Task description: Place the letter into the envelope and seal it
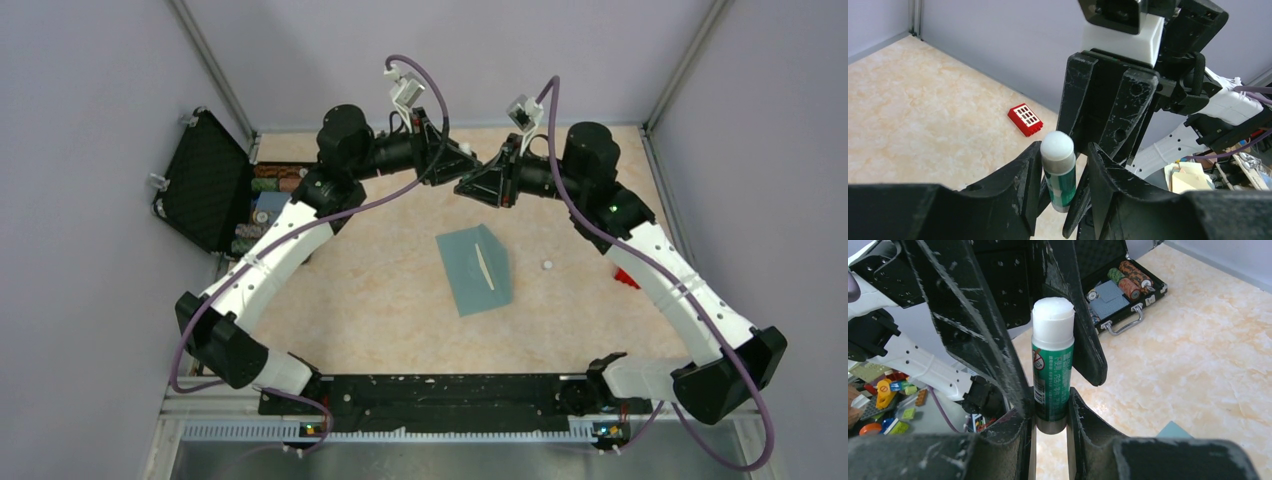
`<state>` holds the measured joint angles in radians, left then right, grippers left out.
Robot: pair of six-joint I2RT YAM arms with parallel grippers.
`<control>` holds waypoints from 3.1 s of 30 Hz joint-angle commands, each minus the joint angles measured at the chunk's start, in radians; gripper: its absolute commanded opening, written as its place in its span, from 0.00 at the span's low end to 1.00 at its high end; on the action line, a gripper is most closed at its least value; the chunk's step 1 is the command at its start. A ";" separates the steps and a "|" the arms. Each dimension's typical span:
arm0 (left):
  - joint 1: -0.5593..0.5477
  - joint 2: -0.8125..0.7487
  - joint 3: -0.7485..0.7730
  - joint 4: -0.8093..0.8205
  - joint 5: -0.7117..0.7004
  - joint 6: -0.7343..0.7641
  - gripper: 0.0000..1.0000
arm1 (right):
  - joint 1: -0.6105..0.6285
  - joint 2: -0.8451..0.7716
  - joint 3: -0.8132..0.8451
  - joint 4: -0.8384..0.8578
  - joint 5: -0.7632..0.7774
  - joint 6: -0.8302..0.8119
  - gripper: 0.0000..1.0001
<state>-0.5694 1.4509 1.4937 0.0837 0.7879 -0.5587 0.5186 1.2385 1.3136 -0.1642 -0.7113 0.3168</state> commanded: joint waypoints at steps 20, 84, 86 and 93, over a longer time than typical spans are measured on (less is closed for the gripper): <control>0.043 -0.047 -0.095 -0.189 -0.147 0.148 0.00 | -0.071 -0.077 -0.102 -0.114 -0.021 -0.137 0.52; 0.080 0.649 -0.333 0.065 -0.163 -0.224 0.00 | -0.272 0.507 -0.330 -0.031 -0.016 0.047 0.00; 0.079 0.646 -0.339 0.060 -0.171 -0.226 0.00 | -0.261 0.519 -0.325 -0.020 -0.015 0.058 0.00; 0.074 0.625 -0.369 0.052 -0.193 -0.225 0.00 | -0.215 0.591 -0.294 0.002 -0.023 0.107 0.00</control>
<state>-0.4812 2.0857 1.1687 0.1844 0.6796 -0.8070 0.2733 1.7893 0.9768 -0.2028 -0.7094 0.3882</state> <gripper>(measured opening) 0.299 0.002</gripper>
